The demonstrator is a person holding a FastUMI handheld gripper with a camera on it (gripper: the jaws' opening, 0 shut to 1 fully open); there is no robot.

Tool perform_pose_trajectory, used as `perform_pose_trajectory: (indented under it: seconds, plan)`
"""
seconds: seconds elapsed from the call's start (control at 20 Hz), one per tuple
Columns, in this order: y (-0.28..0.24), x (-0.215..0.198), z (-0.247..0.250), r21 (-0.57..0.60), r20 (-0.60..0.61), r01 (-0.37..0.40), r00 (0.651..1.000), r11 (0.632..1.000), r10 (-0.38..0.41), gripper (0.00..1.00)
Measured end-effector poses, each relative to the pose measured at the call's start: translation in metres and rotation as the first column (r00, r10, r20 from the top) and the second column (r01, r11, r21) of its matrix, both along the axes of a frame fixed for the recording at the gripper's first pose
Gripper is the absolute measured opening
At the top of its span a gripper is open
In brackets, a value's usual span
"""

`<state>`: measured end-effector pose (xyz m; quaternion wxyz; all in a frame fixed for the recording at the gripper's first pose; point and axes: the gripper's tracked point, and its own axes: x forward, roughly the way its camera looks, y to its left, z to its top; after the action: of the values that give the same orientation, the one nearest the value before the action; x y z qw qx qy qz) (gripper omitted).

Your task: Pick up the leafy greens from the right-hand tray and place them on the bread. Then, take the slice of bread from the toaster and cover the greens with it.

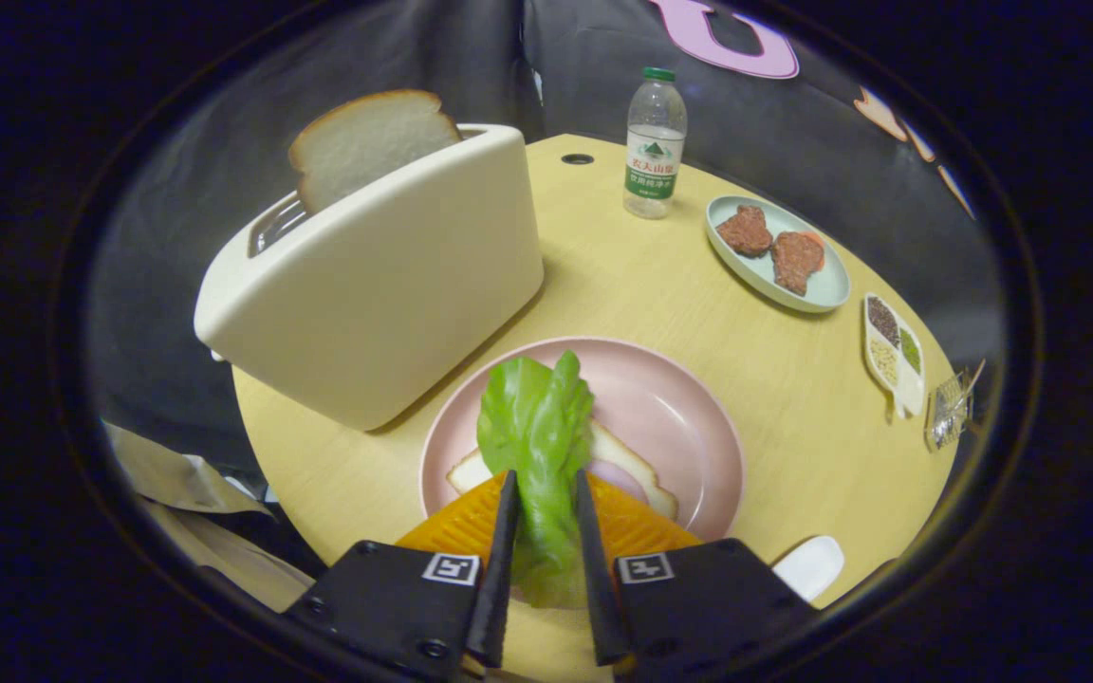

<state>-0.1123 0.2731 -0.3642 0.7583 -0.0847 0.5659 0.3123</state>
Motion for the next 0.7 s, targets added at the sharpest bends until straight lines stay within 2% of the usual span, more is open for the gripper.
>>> perform_pose_trajectory:
  seconds: [0.3,0.5,0.7]
  plan:
    - [-0.003,0.003,0.012,-0.011,0.043,-0.011,0.999,1.0,0.012,0.73]
    - [0.008,0.021,0.041,0.022,0.093,0.001,0.996,1.0,-0.003,0.99]
    - [0.033,0.052,0.091,0.105,0.161,0.019,0.986,0.994,-0.036,0.98]
